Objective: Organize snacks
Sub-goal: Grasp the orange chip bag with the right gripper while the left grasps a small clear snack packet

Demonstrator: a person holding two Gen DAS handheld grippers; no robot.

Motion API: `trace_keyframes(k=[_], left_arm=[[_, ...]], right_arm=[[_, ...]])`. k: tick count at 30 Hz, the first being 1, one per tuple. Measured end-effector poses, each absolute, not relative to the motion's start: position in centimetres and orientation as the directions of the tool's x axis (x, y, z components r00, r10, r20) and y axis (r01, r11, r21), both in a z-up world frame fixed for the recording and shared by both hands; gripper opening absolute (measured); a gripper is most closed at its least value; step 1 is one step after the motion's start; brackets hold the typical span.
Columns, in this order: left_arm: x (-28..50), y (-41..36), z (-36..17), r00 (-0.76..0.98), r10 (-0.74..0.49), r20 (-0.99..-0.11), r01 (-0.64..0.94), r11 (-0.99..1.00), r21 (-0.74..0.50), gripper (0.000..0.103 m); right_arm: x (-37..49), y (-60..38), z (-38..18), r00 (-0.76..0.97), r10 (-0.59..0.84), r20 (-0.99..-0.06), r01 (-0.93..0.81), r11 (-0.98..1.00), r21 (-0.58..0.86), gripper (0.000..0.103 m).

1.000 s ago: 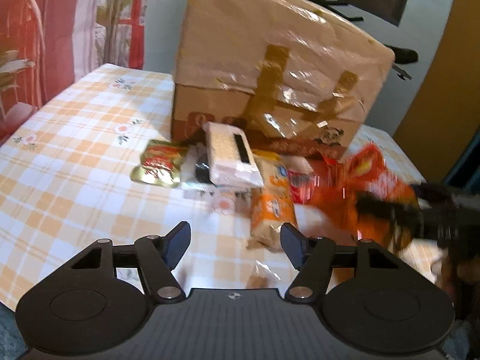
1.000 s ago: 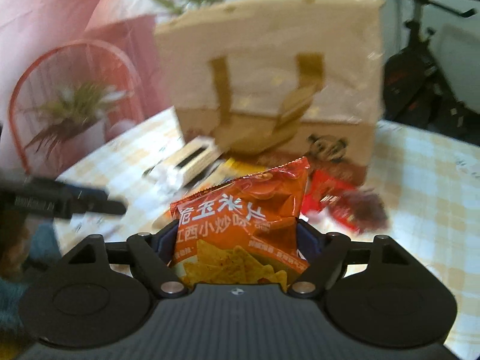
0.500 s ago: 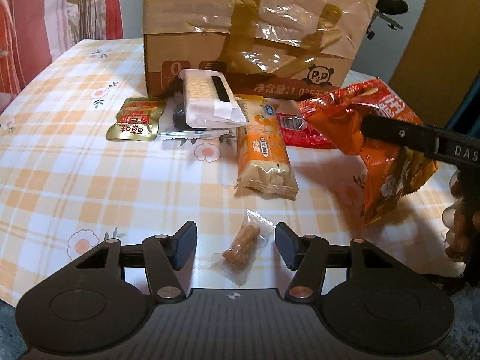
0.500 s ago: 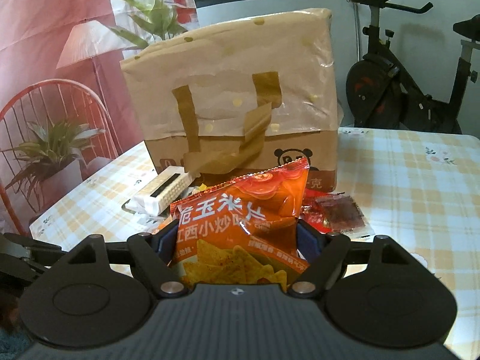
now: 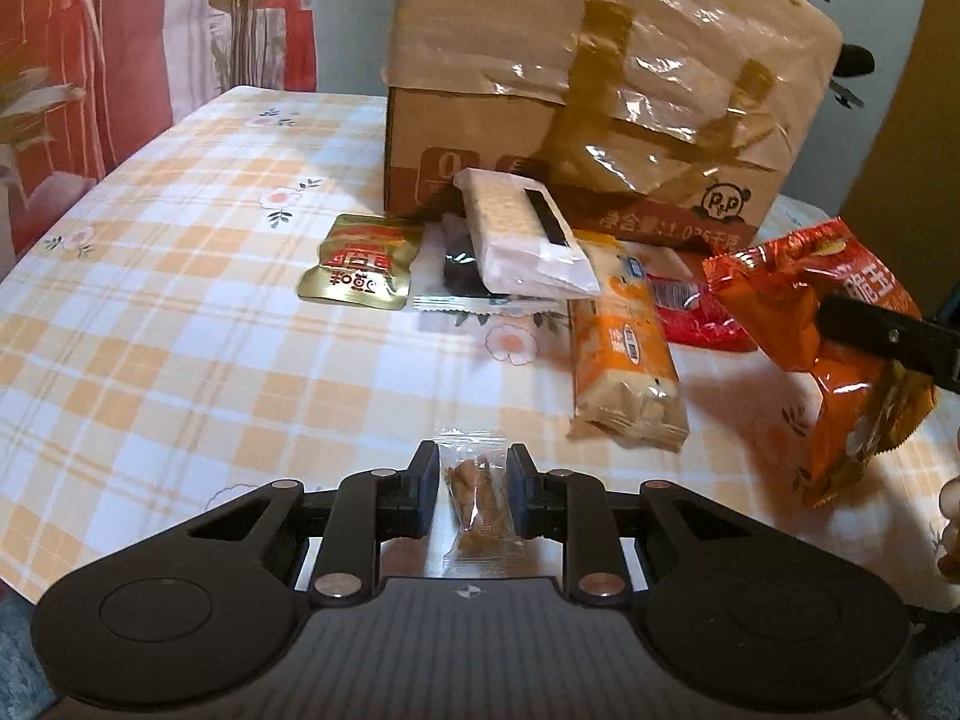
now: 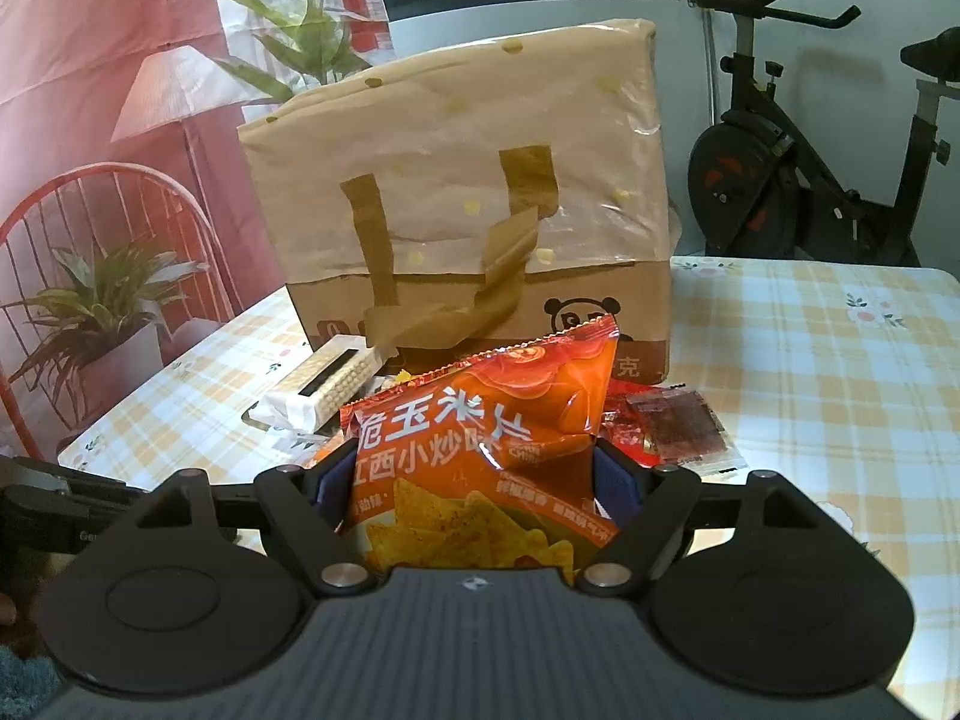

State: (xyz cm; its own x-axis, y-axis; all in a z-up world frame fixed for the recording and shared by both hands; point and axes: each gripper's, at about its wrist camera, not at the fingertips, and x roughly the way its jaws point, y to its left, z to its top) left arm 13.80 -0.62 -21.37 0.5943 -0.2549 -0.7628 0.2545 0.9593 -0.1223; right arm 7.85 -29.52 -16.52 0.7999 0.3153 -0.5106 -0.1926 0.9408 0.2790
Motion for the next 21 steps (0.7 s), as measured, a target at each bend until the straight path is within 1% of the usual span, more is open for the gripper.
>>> trace_keyframes(k=[4,8,12,16,21], left_arm=[[13.8,-0.5,-20.6,0.608,-0.286,-0.741,0.26,0.953,-0.154,0.025],[13.2,-0.4,-18.9,0.664,-0.313,-0.679,0.274,0.947,-0.169,0.025],[13.3,0.0,-17.6,0.695,-0.322,-0.643,0.27,0.946,-0.182,0.025],[13.8,0.2,-15.7,0.736,-0.321,-0.596,0.27,0.947,-0.176,0.025],[14.8,0.2,-11.9,0.793,-0.345,-0.503,0.304,0.938,-0.164,0.025]], right_arm=[[7.7,-29.5,-16.5,0.802,0.318,-0.506,-0.196,0.94,0.279,0.08],[7.6,-29.7,-16.4,0.81,0.31,-0.498,-0.188,0.941,0.281,0.08],[7.5,-30.0,-16.2,0.821,0.307,-0.482,-0.184,0.941,0.286,0.08],[7.3,-30.3,-15.3,0.838,0.3,-0.455,-0.189,0.943,0.275,0.08],[7.2,-30.9,-13.1,0.872,0.295,-0.392,-0.199,0.943,0.267,0.08]])
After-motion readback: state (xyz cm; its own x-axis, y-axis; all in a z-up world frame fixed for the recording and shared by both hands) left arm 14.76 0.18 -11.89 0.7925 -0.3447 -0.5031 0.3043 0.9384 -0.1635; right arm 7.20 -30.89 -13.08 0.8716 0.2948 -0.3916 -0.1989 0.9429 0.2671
